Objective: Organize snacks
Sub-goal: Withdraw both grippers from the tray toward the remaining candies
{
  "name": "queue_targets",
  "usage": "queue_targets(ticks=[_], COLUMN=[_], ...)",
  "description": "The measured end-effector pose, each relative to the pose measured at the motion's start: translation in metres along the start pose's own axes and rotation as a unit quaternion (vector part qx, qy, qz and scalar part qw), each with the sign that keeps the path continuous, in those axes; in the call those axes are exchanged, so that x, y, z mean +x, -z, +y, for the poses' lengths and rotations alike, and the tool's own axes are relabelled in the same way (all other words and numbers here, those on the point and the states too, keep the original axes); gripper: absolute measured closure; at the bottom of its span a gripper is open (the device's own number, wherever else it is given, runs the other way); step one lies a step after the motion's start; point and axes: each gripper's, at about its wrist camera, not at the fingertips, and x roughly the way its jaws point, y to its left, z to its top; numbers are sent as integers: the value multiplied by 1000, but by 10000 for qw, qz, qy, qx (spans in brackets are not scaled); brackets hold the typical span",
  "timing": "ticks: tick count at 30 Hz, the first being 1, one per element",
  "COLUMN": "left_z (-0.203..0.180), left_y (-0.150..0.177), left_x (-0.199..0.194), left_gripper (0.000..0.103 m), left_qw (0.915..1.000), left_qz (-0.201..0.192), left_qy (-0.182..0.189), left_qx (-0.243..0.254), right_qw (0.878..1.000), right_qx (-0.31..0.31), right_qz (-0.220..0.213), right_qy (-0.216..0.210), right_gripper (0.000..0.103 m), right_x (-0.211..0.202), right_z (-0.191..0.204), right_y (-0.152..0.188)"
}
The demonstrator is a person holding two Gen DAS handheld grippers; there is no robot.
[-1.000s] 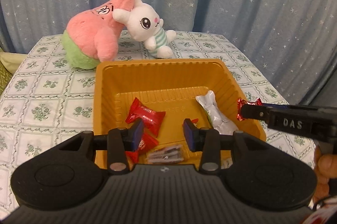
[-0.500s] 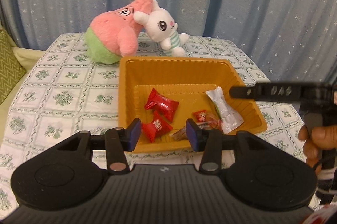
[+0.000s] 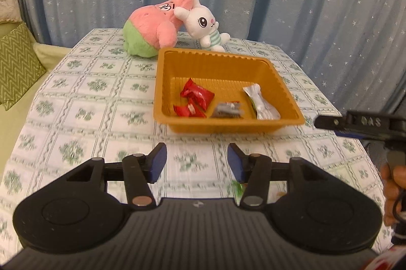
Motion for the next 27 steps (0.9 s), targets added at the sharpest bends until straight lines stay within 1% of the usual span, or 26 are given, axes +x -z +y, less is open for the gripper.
queue_targets(ticks=[4,6,12,16,19,22,27], left_z=[-1,-1,-9,-16,-21,-25,-30], left_y=[18,27,53,66,76,85,94], left_x=[-21,-30,-58,-71,-79,-82,-84], left_gripper=[50,49,45,43,41,39,37], left_qw=[9997,9997,9997,9998,9998,9996,9993], left_qz=[35,50,58,91,124,183,272], left_qy=[20,28,84,132,170,210,256], left_qx=[-220,-253,-244,-145,-50,-5,42], right_qw=[9999,9997,9990,9990,9990,9991,9991], right_qx=[66,108,357,308,193,71,-63], right_qz=[-41,-40,81,184,216,246,216], right_qy=[144,206,254,278,354,343,357], right_gripper=[39,39,39,39,39,39,39], right_x=[-34,-50,-87,-103,-112,-118,-122], right_z=[-6,-7,-12,-9,-6,-1,3], right_y=[29,45,90,114,127,138,144])
